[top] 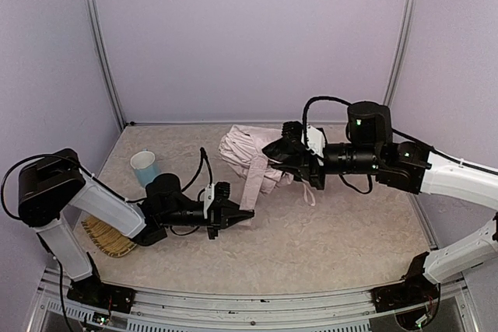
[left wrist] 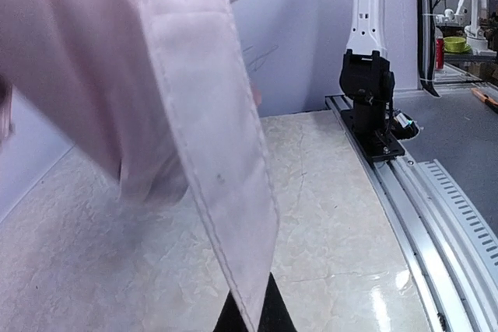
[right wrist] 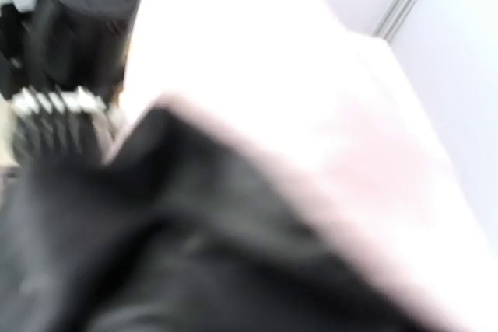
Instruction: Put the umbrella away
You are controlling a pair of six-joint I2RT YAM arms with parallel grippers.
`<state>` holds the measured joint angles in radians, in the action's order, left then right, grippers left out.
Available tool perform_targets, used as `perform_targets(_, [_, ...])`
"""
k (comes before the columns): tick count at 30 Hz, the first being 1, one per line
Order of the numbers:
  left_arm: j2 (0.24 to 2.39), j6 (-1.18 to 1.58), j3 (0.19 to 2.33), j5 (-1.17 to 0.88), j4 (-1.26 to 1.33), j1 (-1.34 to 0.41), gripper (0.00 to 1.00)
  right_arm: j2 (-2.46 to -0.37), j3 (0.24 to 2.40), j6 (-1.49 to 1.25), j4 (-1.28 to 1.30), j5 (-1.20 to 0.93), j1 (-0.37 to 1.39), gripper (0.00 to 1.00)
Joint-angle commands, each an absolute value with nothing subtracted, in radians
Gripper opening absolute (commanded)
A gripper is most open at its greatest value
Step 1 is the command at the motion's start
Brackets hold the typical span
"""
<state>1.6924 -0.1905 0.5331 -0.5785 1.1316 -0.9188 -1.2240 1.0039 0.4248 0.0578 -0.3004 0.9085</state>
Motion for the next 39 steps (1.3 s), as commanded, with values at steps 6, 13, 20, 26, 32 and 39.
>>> perform_targets(6, [1.829, -0.437, 0.706, -0.591, 0.840, -0.803, 0.00, -1.164, 1.111, 0.402, 0.197, -0.634, 0.937, 0.00])
perform_targets(13, [1.841, -0.455, 0.842, -0.694, 0.794, -0.659, 0.00, -1.169, 1.026, 0.315, 0.358, -0.666, 1.045, 0.00])
perform_targets(20, [1.854, -0.572, 1.021, -0.657, 0.624, -0.657, 0.00, -1.311, 0.826, 0.212, 0.290, -0.543, 1.208, 0.00])
perform_targets(26, [1.838, -0.638, 1.025, -0.606, 0.597, -0.662, 0.00, -1.537, 0.703, 0.094, 0.140, -0.510, 1.230, 0.00])
perform_targets(32, [1.898, -0.754, 1.041, -0.372, 0.552, -0.716, 0.00, -1.730, 0.805, 0.024, 0.251, -0.460, 1.232, 0.00])
perform_targets(39, [2.018, -0.785, 1.052, -0.157, 0.759, -0.713, 0.00, -1.850, 0.833, -0.081, 0.293, -0.427, 1.232, 0.00])
